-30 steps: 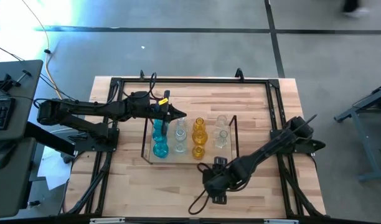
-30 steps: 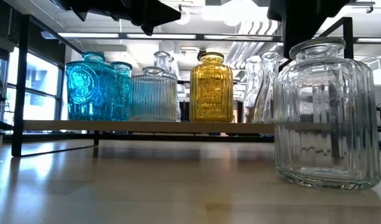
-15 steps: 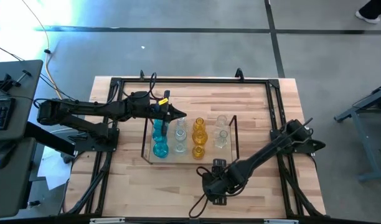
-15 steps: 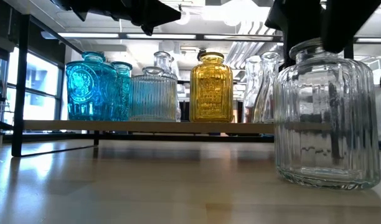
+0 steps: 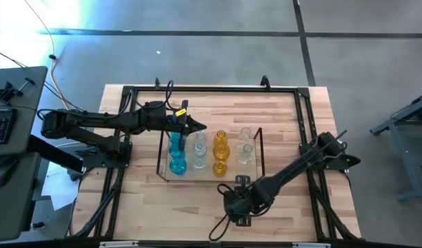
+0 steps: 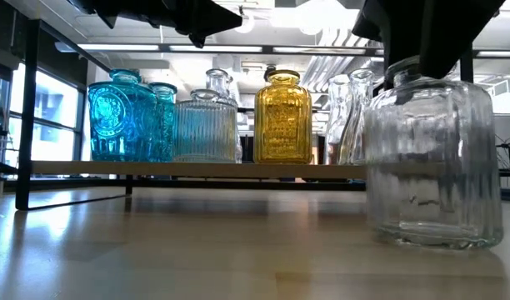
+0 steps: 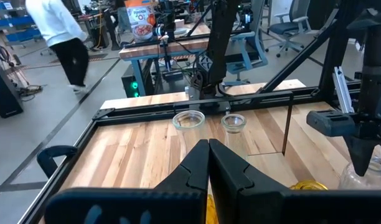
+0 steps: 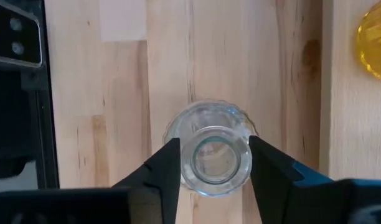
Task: Sort vases onto shelf
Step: Put the transparent vase on the shelf
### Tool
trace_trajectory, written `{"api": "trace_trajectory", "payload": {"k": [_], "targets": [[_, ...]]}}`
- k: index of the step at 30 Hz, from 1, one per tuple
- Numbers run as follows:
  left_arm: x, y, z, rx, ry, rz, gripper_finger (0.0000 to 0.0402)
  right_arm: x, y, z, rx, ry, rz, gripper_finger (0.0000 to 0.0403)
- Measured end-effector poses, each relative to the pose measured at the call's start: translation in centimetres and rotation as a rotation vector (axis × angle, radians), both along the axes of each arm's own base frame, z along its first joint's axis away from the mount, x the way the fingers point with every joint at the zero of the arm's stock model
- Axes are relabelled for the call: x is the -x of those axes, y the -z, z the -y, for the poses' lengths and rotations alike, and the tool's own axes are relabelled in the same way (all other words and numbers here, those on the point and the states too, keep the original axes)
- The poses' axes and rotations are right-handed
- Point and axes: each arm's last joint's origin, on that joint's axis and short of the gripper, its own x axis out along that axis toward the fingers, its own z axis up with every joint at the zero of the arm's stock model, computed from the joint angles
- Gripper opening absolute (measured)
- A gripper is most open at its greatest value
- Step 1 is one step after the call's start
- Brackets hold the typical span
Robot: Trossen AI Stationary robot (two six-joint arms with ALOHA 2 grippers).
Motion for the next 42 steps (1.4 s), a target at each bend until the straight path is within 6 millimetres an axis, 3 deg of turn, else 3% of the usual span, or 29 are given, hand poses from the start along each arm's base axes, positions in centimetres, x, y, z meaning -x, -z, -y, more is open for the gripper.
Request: {"api": "trace_trajectory", "payload": {"k": [7,14,18,25,35,42], "targets": [[0.0,0.0,0.0,0.0,0.0,0.0,0.0,-0.1,-4.2,0.3,0.052,-0.019,-0.001,0.0127],[0.0,0.0,0.0,0.0,0.0,-0.001,0.0,0.0,-7.5,3.3,0.215,-0.02,-0.064,0.0126],[0.0,0.0,0.0,0.0,0.0,-0.002,0.0,-0.5,-7.4,5.0,0.249,-0.043,-0.104,0.0126],[0.0,0.1,0.0,0.001,0.0,-0.014,0.0,-0.9,-5.1,6.9,0.285,-0.057,-0.189,0.0125],[0.0,0.2,0.0,0.002,0.0,-0.025,0.0,-1.1,-4.4,7.2,0.28,-0.048,-0.19,0.0126],[0.0,0.2,0.0,0.002,0.0,-0.024,0.0,-0.9,-4.4,7.4,0.289,-0.003,-0.207,0.0175]]}}
